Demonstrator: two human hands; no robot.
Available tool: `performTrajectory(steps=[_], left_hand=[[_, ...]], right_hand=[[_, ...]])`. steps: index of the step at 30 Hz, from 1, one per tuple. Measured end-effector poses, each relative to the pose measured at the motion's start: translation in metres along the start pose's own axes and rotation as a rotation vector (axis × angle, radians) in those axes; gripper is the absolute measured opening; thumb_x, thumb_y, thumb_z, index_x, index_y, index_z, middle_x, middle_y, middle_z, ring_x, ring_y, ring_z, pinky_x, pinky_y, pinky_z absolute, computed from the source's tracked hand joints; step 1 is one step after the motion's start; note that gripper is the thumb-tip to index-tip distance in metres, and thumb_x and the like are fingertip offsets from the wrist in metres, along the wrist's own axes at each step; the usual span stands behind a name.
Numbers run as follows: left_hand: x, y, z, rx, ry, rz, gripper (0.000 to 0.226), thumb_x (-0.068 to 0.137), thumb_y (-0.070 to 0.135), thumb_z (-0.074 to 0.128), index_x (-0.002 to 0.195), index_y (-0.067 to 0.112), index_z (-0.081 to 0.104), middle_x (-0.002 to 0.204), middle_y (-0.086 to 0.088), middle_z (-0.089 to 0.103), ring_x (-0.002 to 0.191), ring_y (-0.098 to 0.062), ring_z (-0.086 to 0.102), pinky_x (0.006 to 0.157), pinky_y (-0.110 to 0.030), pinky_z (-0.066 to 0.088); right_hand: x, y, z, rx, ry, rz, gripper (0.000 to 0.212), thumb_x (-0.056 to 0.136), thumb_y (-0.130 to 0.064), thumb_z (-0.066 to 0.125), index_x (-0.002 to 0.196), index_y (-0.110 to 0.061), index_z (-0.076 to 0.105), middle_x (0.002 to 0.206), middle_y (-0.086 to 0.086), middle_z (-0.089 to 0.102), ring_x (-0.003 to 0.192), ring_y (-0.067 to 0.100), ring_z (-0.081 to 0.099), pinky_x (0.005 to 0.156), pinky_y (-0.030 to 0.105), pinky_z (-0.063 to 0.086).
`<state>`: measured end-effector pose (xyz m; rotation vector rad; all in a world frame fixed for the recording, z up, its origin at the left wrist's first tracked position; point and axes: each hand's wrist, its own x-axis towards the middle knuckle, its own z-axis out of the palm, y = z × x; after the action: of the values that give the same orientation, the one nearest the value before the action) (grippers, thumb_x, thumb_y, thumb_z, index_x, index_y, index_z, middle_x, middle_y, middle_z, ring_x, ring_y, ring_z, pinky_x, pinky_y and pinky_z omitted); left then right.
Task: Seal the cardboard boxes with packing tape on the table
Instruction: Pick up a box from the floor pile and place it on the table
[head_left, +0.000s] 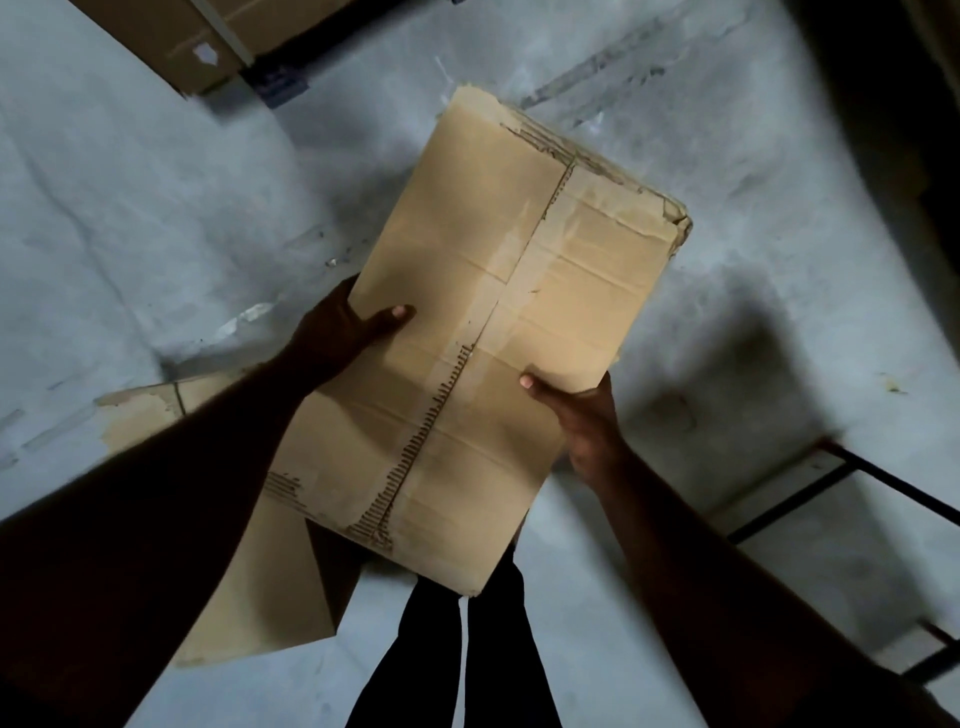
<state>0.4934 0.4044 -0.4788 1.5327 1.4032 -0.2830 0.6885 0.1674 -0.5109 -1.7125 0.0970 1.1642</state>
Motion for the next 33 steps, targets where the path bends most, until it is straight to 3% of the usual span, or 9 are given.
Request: performTrajectory(steps=[5, 14, 18, 20, 23, 25, 26, 29, 33], left_hand=[[-0.005, 0.004, 0.001, -0.090, -0.042, 0.051, 0.078, 0.076, 0.065, 0.074, 0.143, 0.034, 0.049, 0.122, 0.011, 0.063, 0.100, -0.005, 0.061, 0.084, -0.028, 0.051], [-0.059, 0.004, 0.003, -0.136, -0.008, 0.108, 0.072, 0.078, 0.076, 0.066, 0.138, 0.038, 0.053, 0.122, 0.010, 0.067, 0.107, -0.009, 0.064, 0.098, -0.040, 0.052], [-0.100, 0.011, -0.011, -0.104, 0.022, 0.120, 0.076, 0.076, 0.088, 0.054, 0.140, 0.049, 0.045, 0.127, 0.008, 0.066, 0.116, -0.020, 0.062, 0.104, -0.049, 0.048], [-0.128, 0.019, -0.020, -0.106, 0.039, 0.182, 0.066, 0.086, 0.079, 0.051, 0.144, 0.047, 0.043, 0.130, 0.007, 0.063, 0.116, -0.019, 0.060, 0.103, -0.044, 0.047], [-0.177, 0.036, -0.034, -0.226, 0.020, 0.241, 0.051, 0.095, 0.058, 0.055, 0.142, 0.039, 0.049, 0.115, 0.009, 0.066, 0.097, -0.001, 0.063, 0.084, -0.025, 0.050], [-0.210, 0.042, -0.045, -0.335, 0.009, 0.241, 0.038, 0.090, 0.053, 0.060, 0.126, 0.040, 0.057, 0.096, 0.013, 0.067, 0.077, 0.008, 0.063, 0.075, -0.022, 0.051], [-0.233, 0.045, -0.054, -0.379, -0.004, 0.237, 0.029, 0.090, 0.050, 0.061, 0.118, 0.041, 0.060, 0.095, 0.013, 0.068, 0.077, 0.007, 0.065, 0.079, -0.025, 0.052], [-0.260, 0.045, -0.063, -0.452, -0.038, 0.243, 0.023, 0.095, 0.042, 0.063, 0.118, 0.040, 0.062, 0.116, 0.012, 0.071, 0.110, -0.006, 0.067, 0.103, -0.036, 0.049], [-0.316, 0.052, -0.069, -0.586, -0.058, 0.293, 0.039, 0.095, 0.040, 0.064, 0.132, 0.031, 0.059, 0.125, 0.009, 0.069, 0.117, -0.009, 0.065, 0.101, -0.032, 0.050]], right_hand=[[-0.006, 0.002, 0.009, 0.060, 0.082, -0.009, 0.075, 0.068, -0.016, 0.094, 0.133, -0.002, 0.059, 0.125, 0.013, 0.070, 0.117, 0.027, 0.067, 0.098, 0.036, 0.055], [-0.033, -0.034, -0.011, 0.000, 0.082, -0.083, 0.047, 0.076, -0.013, 0.089, 0.119, -0.008, 0.071, 0.109, 0.003, 0.077, 0.105, 0.016, 0.072, 0.090, 0.027, 0.057], [-0.063, -0.069, -0.021, -0.036, 0.044, -0.090, 0.045, 0.078, -0.016, 0.087, 0.119, -0.008, 0.071, 0.109, 0.006, 0.077, 0.103, 0.018, 0.073, 0.091, 0.033, 0.057], [-0.085, -0.085, -0.024, -0.060, 0.032, -0.075, 0.046, 0.079, -0.024, 0.087, 0.120, -0.011, 0.070, 0.109, 0.004, 0.077, 0.102, 0.017, 0.074, 0.093, 0.037, 0.057], [-0.127, -0.113, -0.025, -0.105, 0.003, -0.053, 0.058, 0.072, -0.043, 0.089, 0.121, -0.019, 0.070, 0.109, -0.002, 0.077, 0.103, 0.016, 0.073, 0.098, 0.044, 0.056], [-0.160, -0.132, -0.028, -0.125, 0.009, -0.063, 0.057, 0.073, -0.045, 0.088, 0.121, -0.022, 0.070, 0.105, -0.008, 0.077, 0.100, 0.011, 0.073, 0.098, 0.040, 0.056], [-0.185, -0.143, -0.029, -0.123, 0.015, -0.085, 0.050, 0.077, -0.042, 0.086, 0.120, -0.022, 0.071, 0.102, -0.010, 0.077, 0.097, 0.007, 0.073, 0.097, 0.038, 0.056], [-0.217, -0.167, -0.039, -0.138, -0.032, -0.106, 0.037, 0.081, -0.041, 0.082, 0.112, -0.023, 0.072, 0.103, -0.011, 0.077, 0.099, 0.007, 0.072, 0.100, 0.037, 0.054], [-0.277, -0.181, -0.052, -0.076, -0.100, -0.153, 0.055, 0.080, -0.045, 0.080, 0.127, -0.018, 0.068, 0.120, -0.004, 0.074, 0.114, 0.014, 0.068, 0.104, 0.039, 0.049]])
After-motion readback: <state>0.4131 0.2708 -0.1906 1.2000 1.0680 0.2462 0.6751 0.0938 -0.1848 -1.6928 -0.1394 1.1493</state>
